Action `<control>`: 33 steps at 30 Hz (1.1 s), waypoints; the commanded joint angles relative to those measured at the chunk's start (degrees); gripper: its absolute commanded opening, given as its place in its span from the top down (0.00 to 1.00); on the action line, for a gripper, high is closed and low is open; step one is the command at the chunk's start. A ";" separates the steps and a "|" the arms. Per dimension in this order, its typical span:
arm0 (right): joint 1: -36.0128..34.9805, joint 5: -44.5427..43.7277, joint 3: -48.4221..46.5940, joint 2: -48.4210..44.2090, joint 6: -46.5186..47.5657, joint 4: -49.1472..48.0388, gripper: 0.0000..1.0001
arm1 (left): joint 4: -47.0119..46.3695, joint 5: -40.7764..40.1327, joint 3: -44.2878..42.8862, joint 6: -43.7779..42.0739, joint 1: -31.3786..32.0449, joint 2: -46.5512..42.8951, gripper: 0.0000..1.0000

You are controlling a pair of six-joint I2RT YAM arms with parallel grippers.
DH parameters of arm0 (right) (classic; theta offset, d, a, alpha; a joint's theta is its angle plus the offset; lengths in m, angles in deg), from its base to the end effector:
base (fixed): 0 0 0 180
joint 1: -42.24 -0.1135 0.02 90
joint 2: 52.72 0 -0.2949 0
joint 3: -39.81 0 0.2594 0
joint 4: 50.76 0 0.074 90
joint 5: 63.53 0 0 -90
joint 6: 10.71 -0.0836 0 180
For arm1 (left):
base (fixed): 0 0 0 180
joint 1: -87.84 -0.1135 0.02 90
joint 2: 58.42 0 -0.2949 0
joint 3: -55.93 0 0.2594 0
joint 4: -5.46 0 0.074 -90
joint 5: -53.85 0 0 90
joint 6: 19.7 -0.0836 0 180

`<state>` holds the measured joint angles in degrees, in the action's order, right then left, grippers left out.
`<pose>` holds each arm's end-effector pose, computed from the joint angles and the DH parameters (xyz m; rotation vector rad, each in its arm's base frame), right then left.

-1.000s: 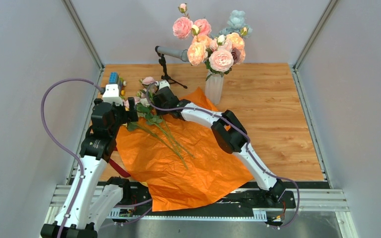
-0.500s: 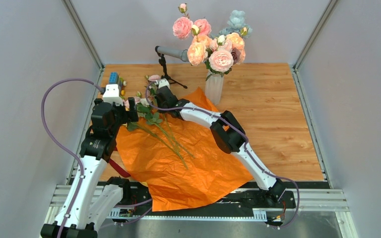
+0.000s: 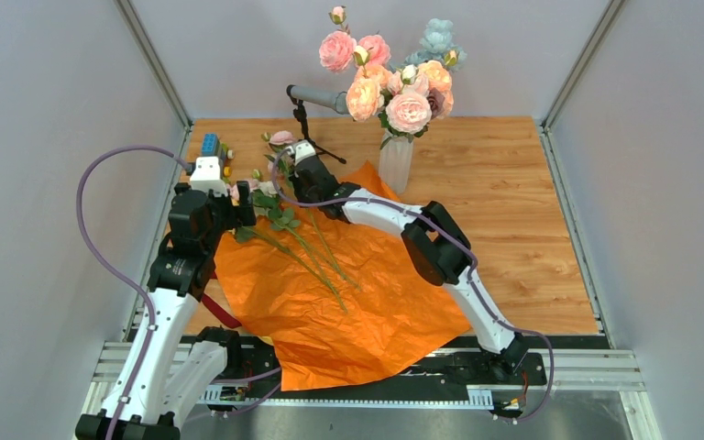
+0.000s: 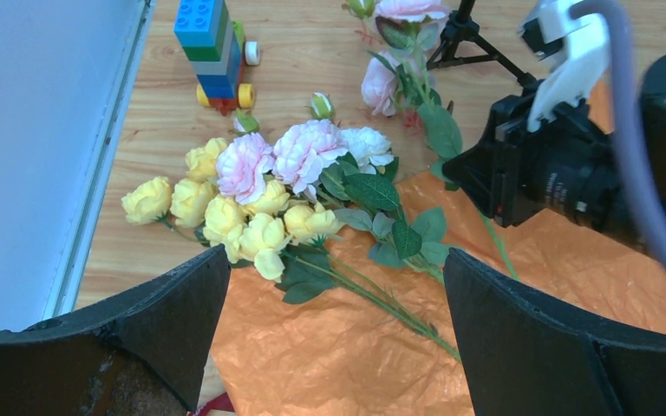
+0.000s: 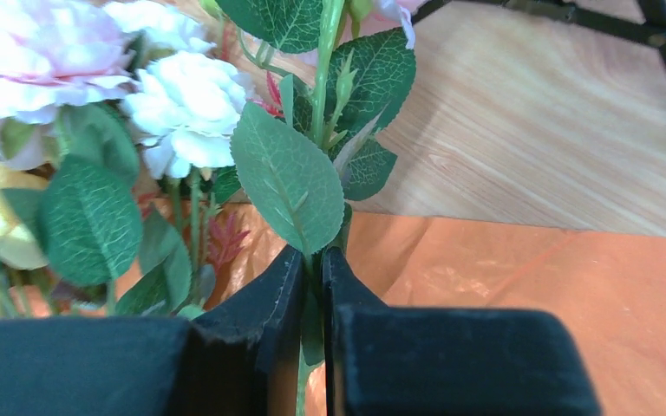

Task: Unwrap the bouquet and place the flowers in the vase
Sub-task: Pick up the fake flower from the wrapping paper.

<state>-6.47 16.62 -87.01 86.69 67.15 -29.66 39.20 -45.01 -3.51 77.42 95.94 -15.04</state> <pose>0.4246 0.4618 0.1621 -0.5880 2.0996 0.4285 0.2039 -0.0160 0.3402 -0.0900 1.8736 -0.0374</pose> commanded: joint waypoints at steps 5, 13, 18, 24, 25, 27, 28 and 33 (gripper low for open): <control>-1.61 4.32 17.02 -18.44 6.83 -18.98 1.00 | -1.56 -1.49 0.19 -1.01 -0.35 -1.44 0.00; -3.30 7.95 32.75 -36.04 11.74 -22.44 1.00 | -2.05 -4.77 0.75 -2.05 -0.36 -2.55 0.00; -5.81 8.93 39.34 -48.96 16.76 -20.28 1.00 | -2.17 -6.21 1.10 -2.41 -0.31 -2.51 0.00; -8.68 8.44 43.92 -65.63 20.05 -15.73 1.00 | -2.28 -7.62 1.48 -2.87 -0.36 -2.30 0.00; -8.79 8.32 44.53 -68.38 20.05 -15.53 1.00 | -2.26 -7.84 1.50 -2.89 -0.36 -2.21 0.00; -8.80 7.62 45.41 -74.07 20.54 -15.21 1.00 | -2.25 -8.16 1.59 -2.98 -0.36 -2.23 0.00; -8.78 6.81 45.55 -76.40 20.90 -14.94 1.00 | -2.25 -8.25 1.63 -2.98 -0.36 -2.23 0.00; -8.73 -1.11 45.78 -85.58 25.65 -15.36 1.00 | -2.25 -8.33 1.85 -2.98 -0.36 -1.74 0.00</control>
<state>-15.43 22.41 -41.81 6.06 87.71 -44.32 39.15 -52.29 -1.96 75.54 95.94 -16.97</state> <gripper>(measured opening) 0.107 0.999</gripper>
